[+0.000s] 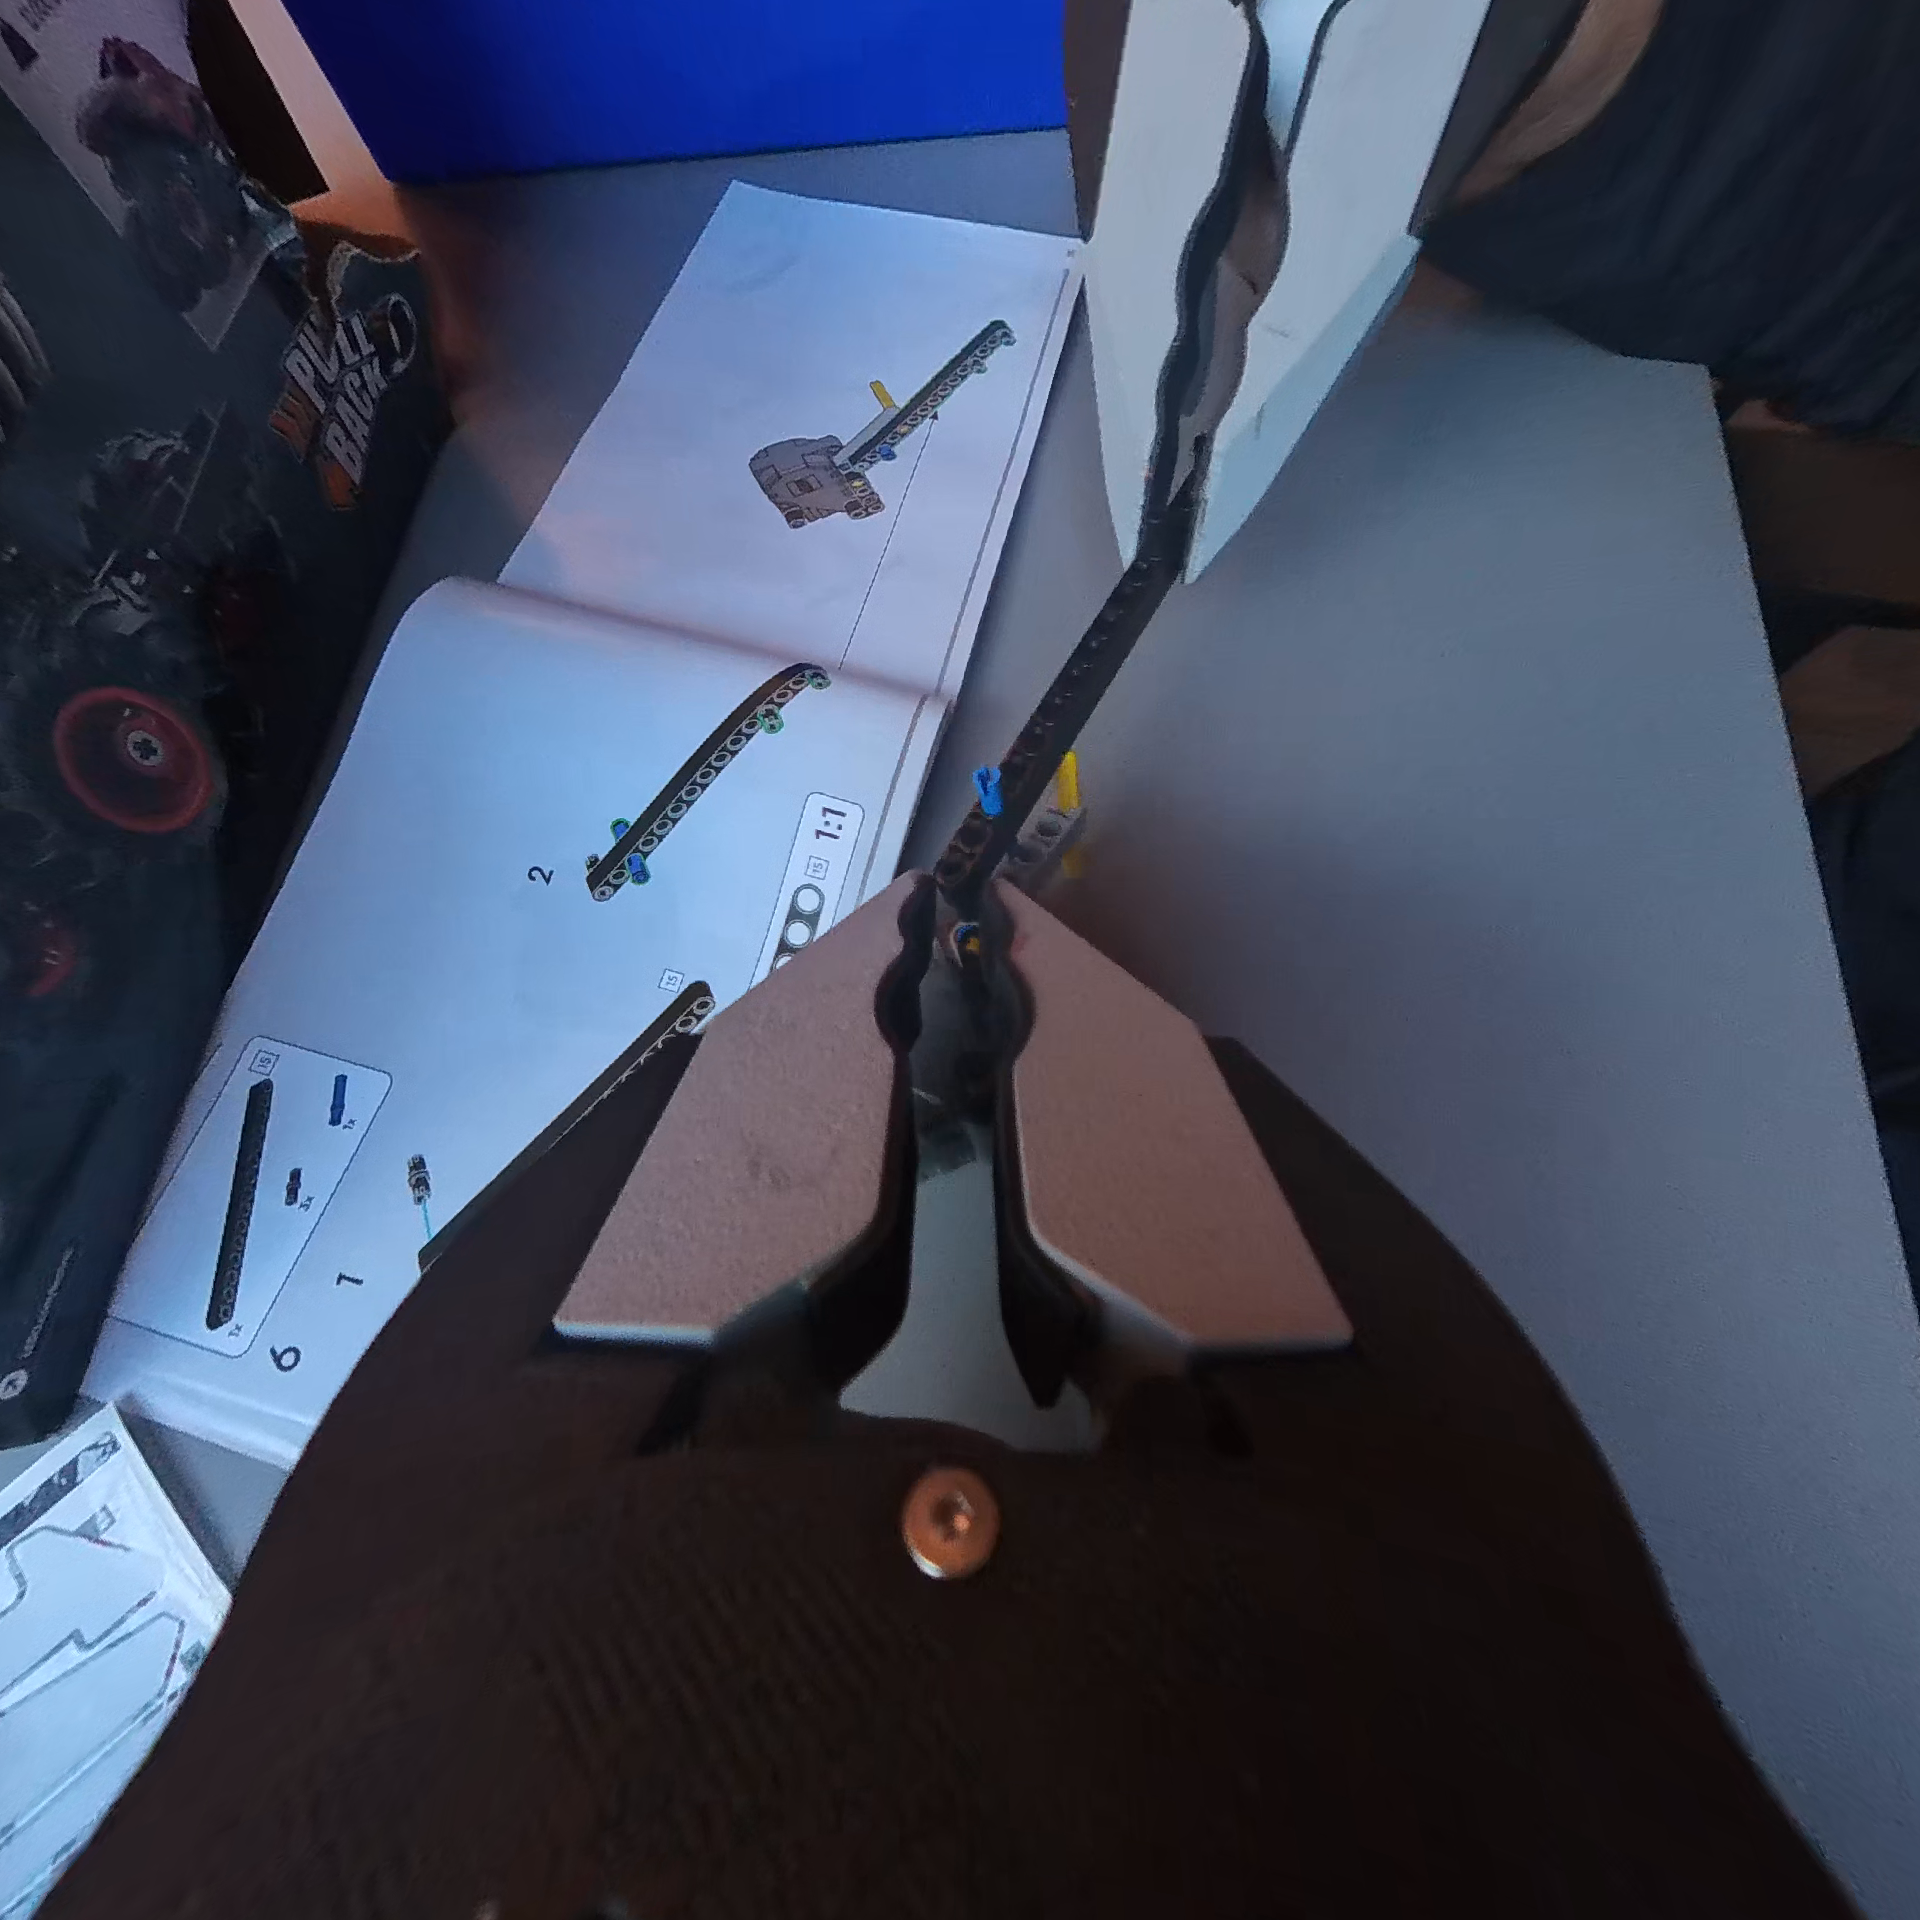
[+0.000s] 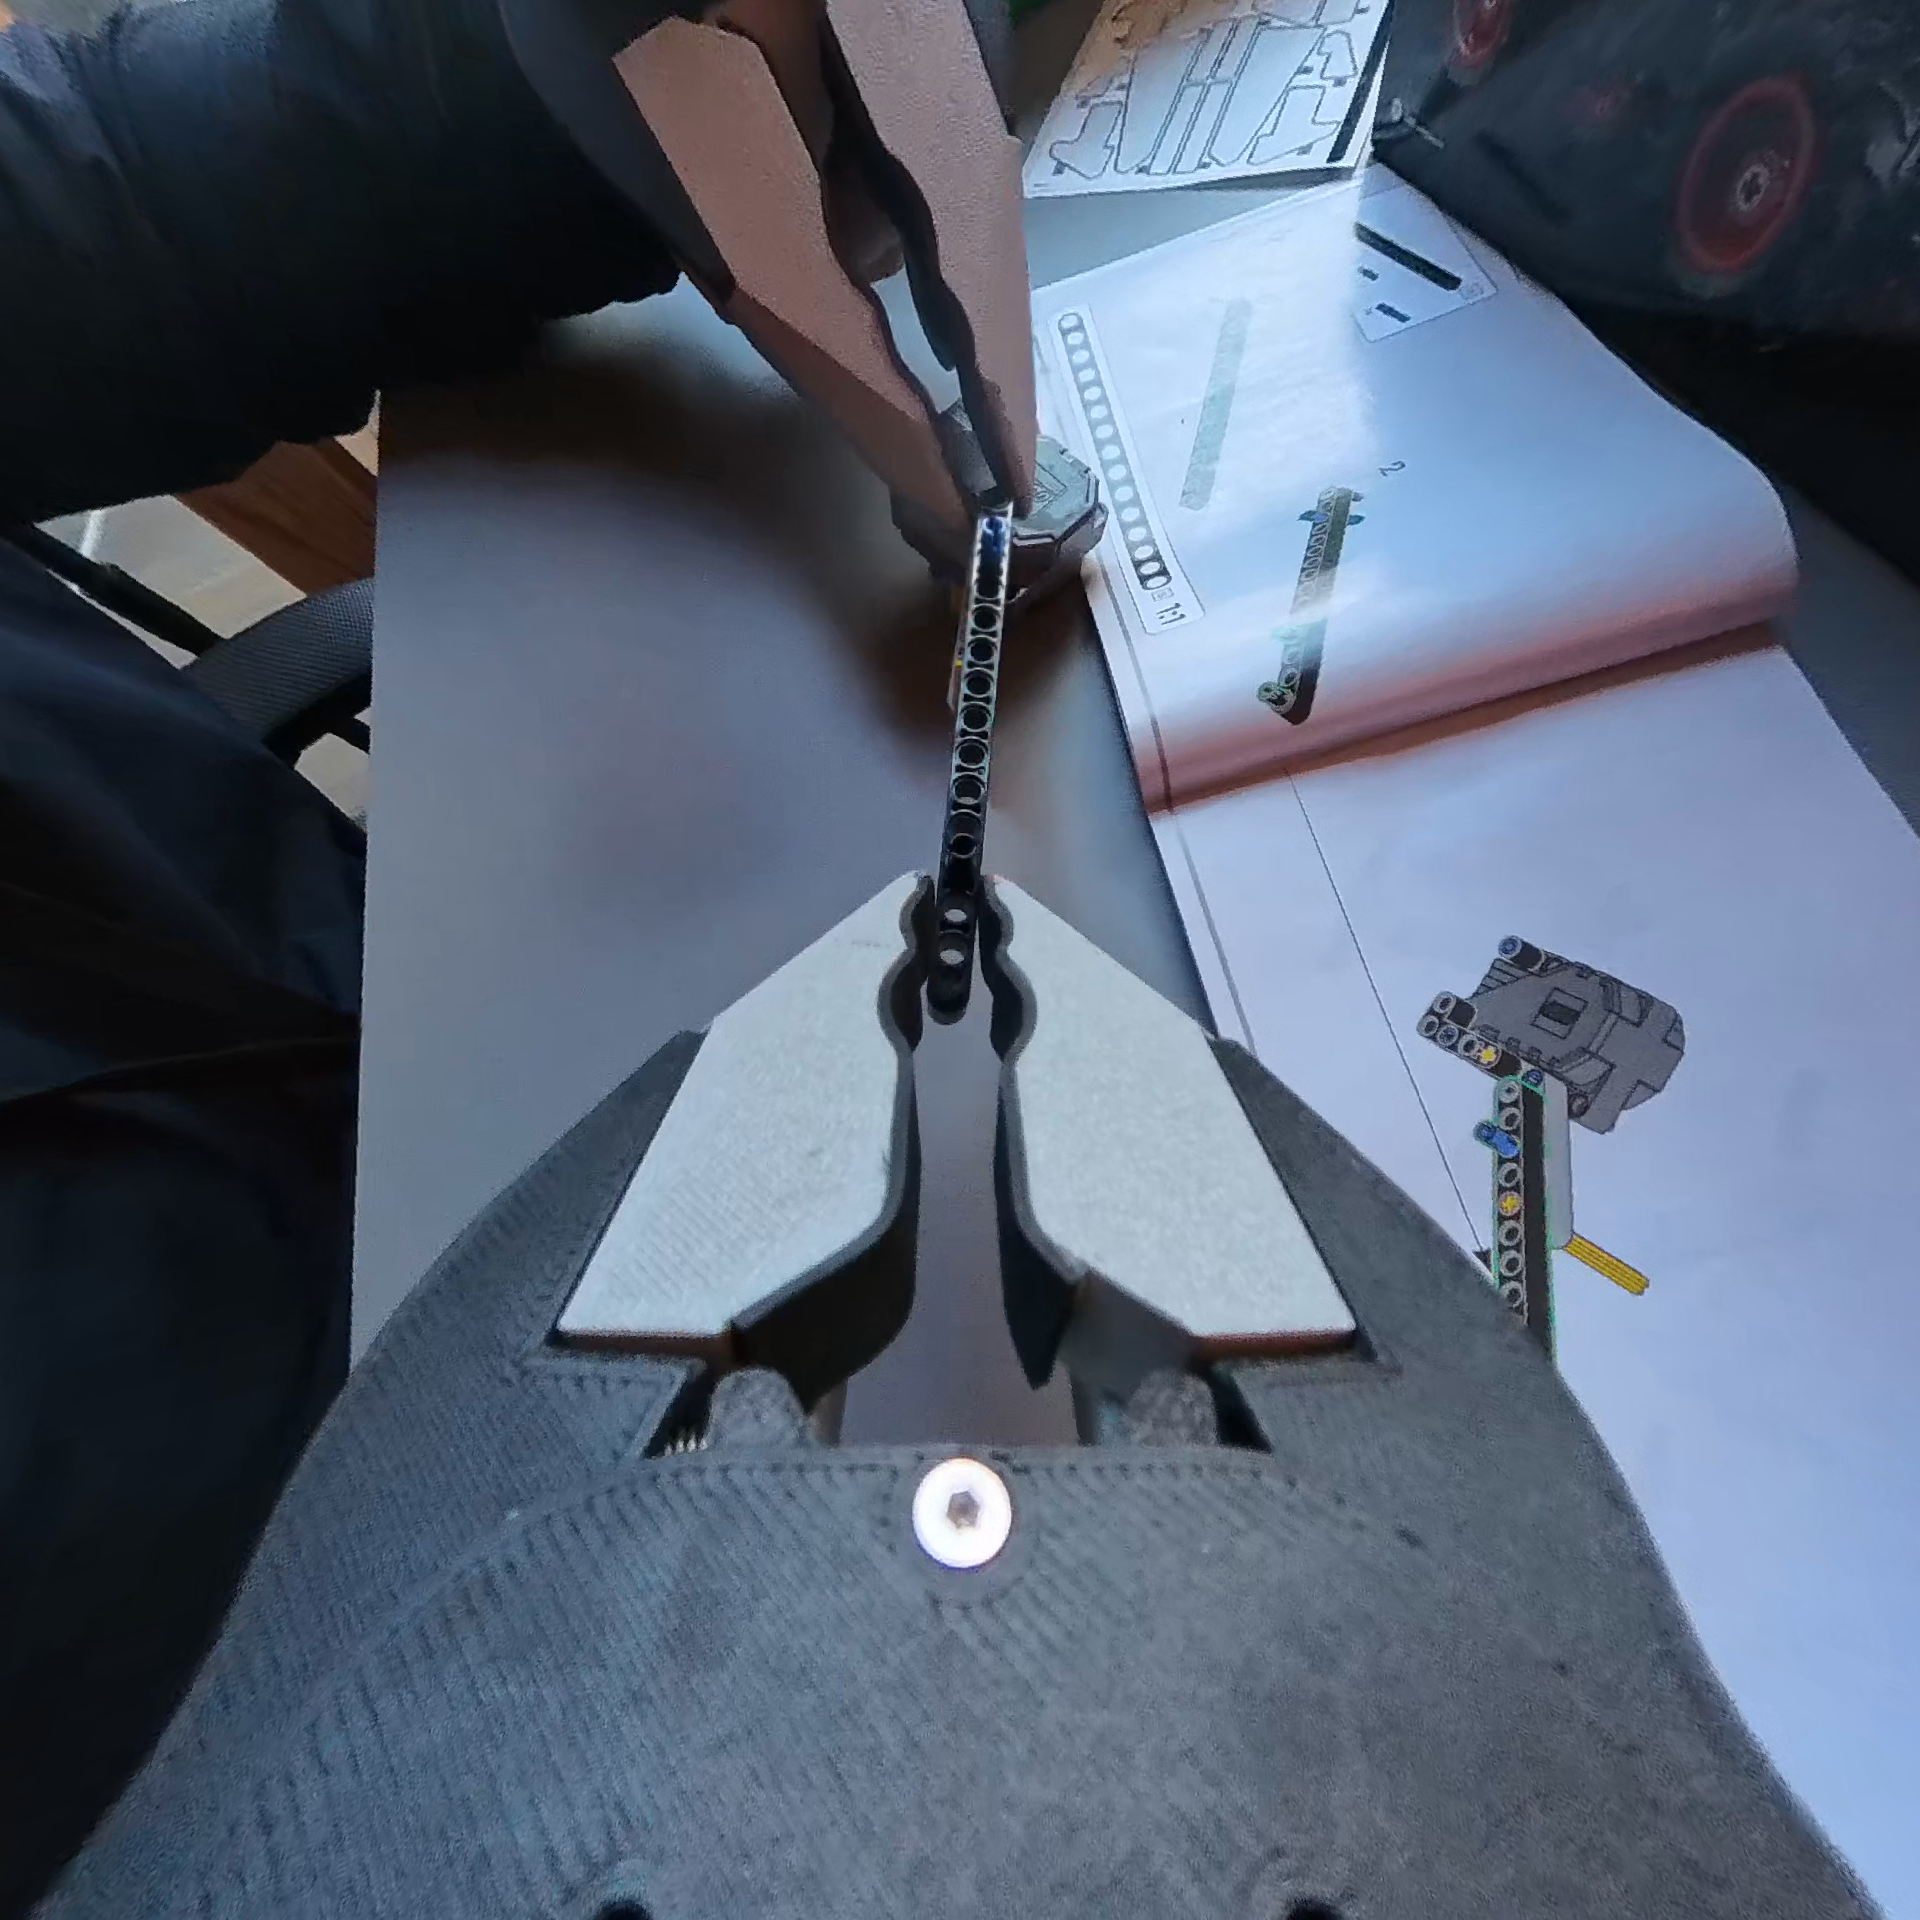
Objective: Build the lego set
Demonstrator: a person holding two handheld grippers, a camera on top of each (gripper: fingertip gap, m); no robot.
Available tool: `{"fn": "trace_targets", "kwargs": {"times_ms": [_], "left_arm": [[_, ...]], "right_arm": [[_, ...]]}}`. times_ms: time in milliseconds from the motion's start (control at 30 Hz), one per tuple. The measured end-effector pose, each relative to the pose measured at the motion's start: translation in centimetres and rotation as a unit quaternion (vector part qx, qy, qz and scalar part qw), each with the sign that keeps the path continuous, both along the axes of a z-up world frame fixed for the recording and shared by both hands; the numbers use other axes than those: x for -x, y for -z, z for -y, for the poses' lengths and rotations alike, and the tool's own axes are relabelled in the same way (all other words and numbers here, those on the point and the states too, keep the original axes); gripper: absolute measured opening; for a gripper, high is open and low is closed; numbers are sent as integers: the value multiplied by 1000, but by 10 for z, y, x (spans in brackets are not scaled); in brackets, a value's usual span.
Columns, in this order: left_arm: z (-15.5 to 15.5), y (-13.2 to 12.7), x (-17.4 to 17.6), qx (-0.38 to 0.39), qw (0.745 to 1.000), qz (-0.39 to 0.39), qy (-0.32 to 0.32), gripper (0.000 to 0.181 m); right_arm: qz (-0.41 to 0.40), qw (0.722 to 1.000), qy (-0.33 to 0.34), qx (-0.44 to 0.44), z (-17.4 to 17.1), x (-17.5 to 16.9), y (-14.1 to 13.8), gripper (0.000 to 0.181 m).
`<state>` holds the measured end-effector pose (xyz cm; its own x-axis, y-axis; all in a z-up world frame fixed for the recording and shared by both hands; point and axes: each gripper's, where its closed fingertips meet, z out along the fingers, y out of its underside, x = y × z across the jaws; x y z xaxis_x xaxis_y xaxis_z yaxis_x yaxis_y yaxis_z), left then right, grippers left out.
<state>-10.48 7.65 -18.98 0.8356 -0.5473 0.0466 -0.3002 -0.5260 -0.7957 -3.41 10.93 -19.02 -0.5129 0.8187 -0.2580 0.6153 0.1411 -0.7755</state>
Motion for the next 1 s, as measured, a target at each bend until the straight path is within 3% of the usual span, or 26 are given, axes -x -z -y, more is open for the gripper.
{"fn": "trace_targets", "kwargs": {"times_ms": [433,667,1000], "left_arm": [[3,-17,1,-16,1000,18,0,5],[9,-7,4,8,1000,19,14,5],[11,-15,5,-2,999,29,17,5]], "right_arm": [[-32,999,4,35,2,3,-18,6],[-32,999,-8,17,13,3,-15,7],[-44,999,-6,28,16,4,-23,7]]}}
